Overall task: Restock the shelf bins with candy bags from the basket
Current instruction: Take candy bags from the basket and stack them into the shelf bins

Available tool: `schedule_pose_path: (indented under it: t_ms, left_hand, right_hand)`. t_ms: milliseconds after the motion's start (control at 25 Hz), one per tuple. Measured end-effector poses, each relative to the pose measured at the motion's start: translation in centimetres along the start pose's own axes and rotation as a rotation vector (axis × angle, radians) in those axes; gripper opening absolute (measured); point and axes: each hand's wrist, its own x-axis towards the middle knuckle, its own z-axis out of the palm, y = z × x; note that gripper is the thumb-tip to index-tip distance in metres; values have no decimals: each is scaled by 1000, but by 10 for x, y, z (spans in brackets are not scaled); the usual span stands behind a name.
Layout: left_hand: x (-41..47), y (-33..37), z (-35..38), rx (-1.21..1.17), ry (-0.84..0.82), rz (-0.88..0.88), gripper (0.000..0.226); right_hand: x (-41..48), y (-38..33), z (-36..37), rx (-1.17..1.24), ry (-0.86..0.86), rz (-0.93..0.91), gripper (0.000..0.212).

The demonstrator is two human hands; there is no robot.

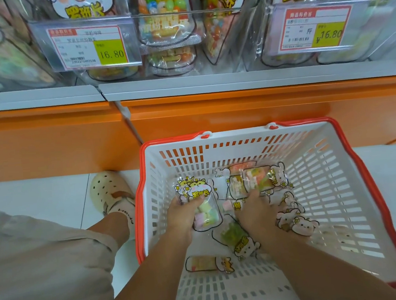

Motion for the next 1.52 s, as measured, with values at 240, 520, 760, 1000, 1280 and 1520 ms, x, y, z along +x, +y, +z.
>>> schedule_pose_path:
  t_ms: [240, 520, 760, 1000, 1280, 1520]
  left_hand:
    - [0, -1, -4, 17, 20, 13, 22]
    - [4, -3, -5, 49, 32, 16, 26]
    - [0, -2, -7, 42, 4, 61, 45]
    - [-13, 8, 0, 87, -101, 145, 25]
    - [-21, 6, 8, 142, -415, -59, 76]
    - [-15, 2, 2, 247, -312, -4, 78]
  right_hand:
    - [-8, -3, 4, -157, -103, 35, 107]
    - [13, -3, -4, 207, -199, 100, 25]
    - [-3, 3, -49, 759, -240, -76, 18]
    - [0, 30, -120, 906, -273, -255, 17]
    - [-16, 1, -106, 811, -290, -359, 12]
    - [-3, 2, -94, 778, -259, -273, 22]
